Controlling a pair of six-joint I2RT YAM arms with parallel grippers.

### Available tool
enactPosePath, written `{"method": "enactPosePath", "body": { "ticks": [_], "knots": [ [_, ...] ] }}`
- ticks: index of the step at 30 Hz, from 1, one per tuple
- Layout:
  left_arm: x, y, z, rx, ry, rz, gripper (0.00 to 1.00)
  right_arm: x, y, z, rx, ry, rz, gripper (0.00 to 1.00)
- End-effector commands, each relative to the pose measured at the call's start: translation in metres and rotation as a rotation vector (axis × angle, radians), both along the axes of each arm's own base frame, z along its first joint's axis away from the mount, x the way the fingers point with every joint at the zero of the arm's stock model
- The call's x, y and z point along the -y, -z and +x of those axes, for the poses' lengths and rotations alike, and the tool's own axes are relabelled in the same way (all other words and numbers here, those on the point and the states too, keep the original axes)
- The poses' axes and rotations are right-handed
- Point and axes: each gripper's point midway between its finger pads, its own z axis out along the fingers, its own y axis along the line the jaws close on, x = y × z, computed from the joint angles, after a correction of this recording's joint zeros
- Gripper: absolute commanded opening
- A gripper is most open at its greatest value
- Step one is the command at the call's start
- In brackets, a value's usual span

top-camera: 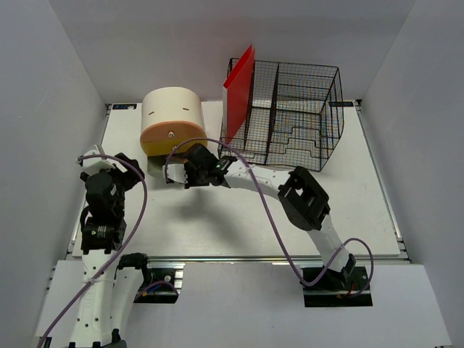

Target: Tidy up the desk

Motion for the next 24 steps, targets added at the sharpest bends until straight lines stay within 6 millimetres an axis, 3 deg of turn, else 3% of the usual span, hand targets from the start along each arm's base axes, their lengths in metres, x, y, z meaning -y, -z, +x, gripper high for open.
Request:
{"method": "enactPosePath", "body": {
  "ticks": [1, 11, 24],
  "knots": [
    [-0.007, 0.005, -0.002, -0.017, -0.043, -0.008, 0.89, -0.017, -0.031, 0.031, 0.145, 0.100, 0.072, 0.00],
    [-0.007, 0.004, -0.003, -0.009, -0.042, -0.009, 0.90, -0.027, -0.034, 0.062, 0.271, 0.161, 0.087, 0.00],
    [-0.008, 0.005, -0.003, -0.010, -0.048, -0.008, 0.89, -0.049, -0.037, 0.084, 0.332, 0.174, 0.142, 0.00]
  ]
}}
